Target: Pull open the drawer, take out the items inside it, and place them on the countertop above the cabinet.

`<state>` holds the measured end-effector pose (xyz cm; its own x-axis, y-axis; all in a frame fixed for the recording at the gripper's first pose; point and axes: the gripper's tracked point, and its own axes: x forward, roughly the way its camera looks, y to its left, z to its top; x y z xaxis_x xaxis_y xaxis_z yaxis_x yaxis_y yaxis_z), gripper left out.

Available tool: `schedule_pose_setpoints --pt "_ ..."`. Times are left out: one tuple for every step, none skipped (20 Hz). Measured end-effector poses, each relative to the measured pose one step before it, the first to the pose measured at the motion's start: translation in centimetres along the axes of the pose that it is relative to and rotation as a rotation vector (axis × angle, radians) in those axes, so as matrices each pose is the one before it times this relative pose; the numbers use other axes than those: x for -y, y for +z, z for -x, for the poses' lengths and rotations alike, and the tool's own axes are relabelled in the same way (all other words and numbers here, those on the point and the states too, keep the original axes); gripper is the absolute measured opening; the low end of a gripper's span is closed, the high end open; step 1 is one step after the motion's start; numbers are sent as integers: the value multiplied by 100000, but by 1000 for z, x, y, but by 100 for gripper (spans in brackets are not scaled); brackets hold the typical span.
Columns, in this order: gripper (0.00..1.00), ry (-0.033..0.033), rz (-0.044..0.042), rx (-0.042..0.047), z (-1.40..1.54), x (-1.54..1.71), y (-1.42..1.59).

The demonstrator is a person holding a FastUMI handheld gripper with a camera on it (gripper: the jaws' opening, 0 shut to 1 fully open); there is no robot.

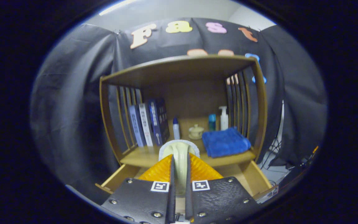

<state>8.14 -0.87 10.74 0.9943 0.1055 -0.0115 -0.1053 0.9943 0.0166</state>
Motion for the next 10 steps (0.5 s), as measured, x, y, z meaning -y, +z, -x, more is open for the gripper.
schedule_pose_setpoints --pt "13 -421 1165 4935 566 -134 1683" --pt "13 -199 937 4382 368 -185 1566" --pt "13 -346 414 3716 220 -199 1355" --pt "13 -523 443 3380 209 -66 979" --pt "12 -1859 720 1812 137 247 767" --pt "13 -1483 236 1973 2 142 1305" --pt "12 -496 -265 1377 -475 -114 992" --pt "13 -631 -554 559 -617 -7 308" --pt "13 21 -86 274 -636 -46 93" --pt "14 -64 -6 143 -600 108 -119"
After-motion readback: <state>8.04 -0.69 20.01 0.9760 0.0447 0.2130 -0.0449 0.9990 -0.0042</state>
